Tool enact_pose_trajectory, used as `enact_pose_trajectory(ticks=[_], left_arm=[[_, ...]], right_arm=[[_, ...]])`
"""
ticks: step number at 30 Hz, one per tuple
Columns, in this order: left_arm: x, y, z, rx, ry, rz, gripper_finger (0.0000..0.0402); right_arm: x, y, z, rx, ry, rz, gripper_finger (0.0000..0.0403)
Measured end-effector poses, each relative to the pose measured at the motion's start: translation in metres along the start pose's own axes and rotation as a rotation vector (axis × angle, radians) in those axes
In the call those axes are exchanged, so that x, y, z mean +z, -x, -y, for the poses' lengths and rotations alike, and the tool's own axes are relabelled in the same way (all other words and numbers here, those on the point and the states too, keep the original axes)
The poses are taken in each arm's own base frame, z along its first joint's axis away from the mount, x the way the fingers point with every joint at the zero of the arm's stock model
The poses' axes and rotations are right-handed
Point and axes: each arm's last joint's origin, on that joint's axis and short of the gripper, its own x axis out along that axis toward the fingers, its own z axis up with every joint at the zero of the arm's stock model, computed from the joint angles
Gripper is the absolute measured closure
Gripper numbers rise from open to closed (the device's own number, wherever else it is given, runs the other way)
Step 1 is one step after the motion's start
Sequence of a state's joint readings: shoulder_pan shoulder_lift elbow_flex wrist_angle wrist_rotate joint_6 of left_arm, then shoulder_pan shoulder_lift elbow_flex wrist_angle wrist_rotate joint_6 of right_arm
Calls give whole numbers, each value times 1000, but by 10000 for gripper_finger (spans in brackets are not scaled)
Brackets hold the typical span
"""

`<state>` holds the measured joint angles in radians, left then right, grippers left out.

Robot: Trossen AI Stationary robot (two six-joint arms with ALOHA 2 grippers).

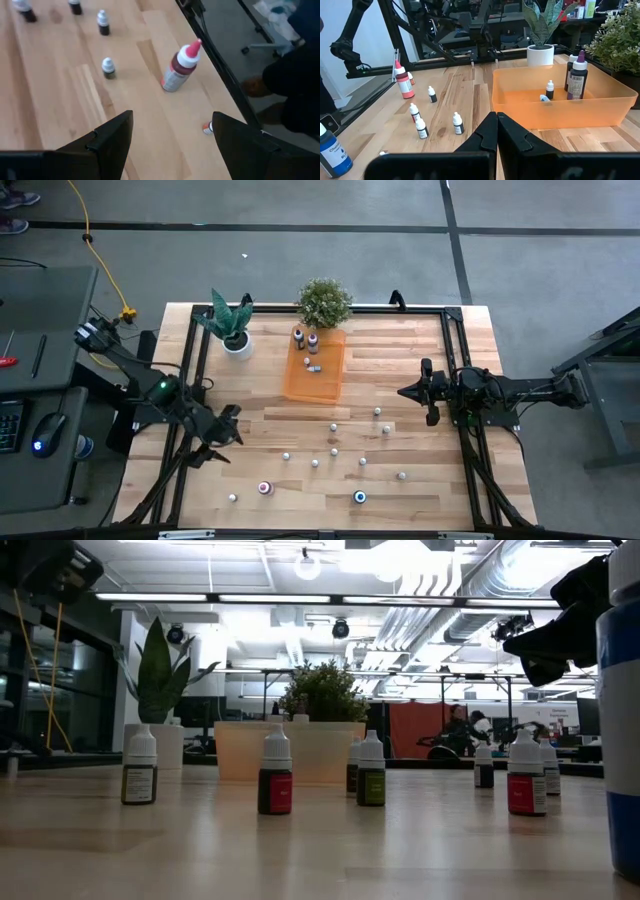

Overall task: Pick & Place food coloring
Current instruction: Put the large pink food coloring bottle into the orange bin

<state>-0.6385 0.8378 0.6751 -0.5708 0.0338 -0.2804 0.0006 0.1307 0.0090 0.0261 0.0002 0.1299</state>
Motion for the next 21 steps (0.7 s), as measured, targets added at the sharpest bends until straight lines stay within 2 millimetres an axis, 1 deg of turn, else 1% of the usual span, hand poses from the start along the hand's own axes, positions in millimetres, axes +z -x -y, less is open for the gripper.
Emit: enact_pose_trajectory(ticks=[4, 12, 17, 21], left_arm=[[2, -12, 2, -5, -36, 18, 133], [4, -33, 2, 0, -74, -22, 133], [-1, -37, 12, -25, -111, -59, 134], [-3, -38, 18, 34, -147, -47, 134]], right_arm=[[0, 0, 0, 0, 0, 0, 402], [0, 0, 0, 0, 0, 0, 402], [0, 0, 0, 0, 0, 0, 402], [0, 0, 0, 0, 0, 1, 402]])
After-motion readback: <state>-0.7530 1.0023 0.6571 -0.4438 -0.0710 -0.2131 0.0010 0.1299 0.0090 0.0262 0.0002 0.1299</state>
